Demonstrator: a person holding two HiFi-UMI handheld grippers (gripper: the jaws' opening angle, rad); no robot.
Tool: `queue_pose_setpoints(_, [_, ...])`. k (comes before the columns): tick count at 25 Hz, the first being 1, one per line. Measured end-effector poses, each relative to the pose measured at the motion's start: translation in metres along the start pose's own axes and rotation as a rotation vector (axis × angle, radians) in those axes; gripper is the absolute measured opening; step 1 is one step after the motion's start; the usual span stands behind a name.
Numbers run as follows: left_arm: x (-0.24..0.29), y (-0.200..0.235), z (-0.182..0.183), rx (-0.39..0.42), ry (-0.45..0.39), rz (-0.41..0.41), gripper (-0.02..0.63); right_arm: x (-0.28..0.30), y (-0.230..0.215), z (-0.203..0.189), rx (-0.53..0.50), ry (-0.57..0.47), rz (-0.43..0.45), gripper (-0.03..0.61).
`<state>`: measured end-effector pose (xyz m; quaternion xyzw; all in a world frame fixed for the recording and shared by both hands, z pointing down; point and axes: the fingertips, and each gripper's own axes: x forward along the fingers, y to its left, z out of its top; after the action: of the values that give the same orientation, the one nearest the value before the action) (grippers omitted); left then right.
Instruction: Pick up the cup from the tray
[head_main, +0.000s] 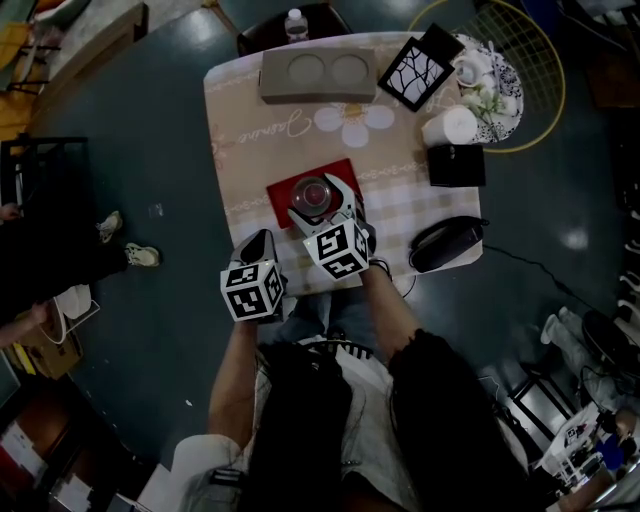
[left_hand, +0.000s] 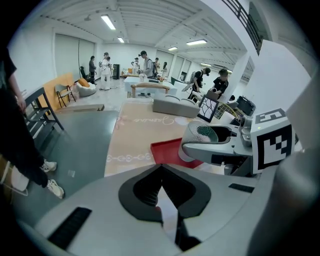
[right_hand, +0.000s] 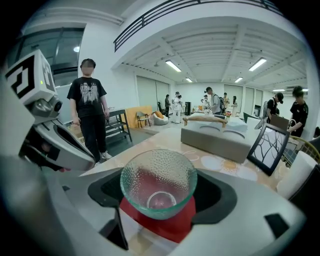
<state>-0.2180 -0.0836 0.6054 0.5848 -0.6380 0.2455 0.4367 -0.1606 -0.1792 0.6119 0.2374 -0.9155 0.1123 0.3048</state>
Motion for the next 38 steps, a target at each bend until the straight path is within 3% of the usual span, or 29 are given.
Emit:
queue_pose_setpoints(8, [0.002, -0.004, 0.005, 0.003, -0.006, -0.013, 0.006, -0.016, -0.012, 0.024, 0.038, -0.053, 0.002, 0.396])
queue_pose_setpoints(13, [0.005, -0.02, 0.012, 0.095, -0.016, -0.025, 0.006, -0.028, -0.029, 0.027, 0.037, -0.045, -0.034, 0.396])
queue_pose_setpoints(25, [0.018, -0.056, 0.034, 0.133, -0.026, -0.097, 0.005, -0.073, -0.086, -0.013, 0.195, -0.005, -0.167, 0.396])
queue_pose_setpoints(33, [0.034, -0.075, 0.04, 0.141, -0.008, -0.127, 0.006, -0.097, -0.122, -0.031, 0.211, -0.002, -0.266, 0.396])
queue_pose_setpoints(38, [0.041, -0.081, 0.045, 0.089, 0.001, -0.147, 0.005, -0.104, -0.129, -0.041, 0.237, -0.008, -0.288, 0.396])
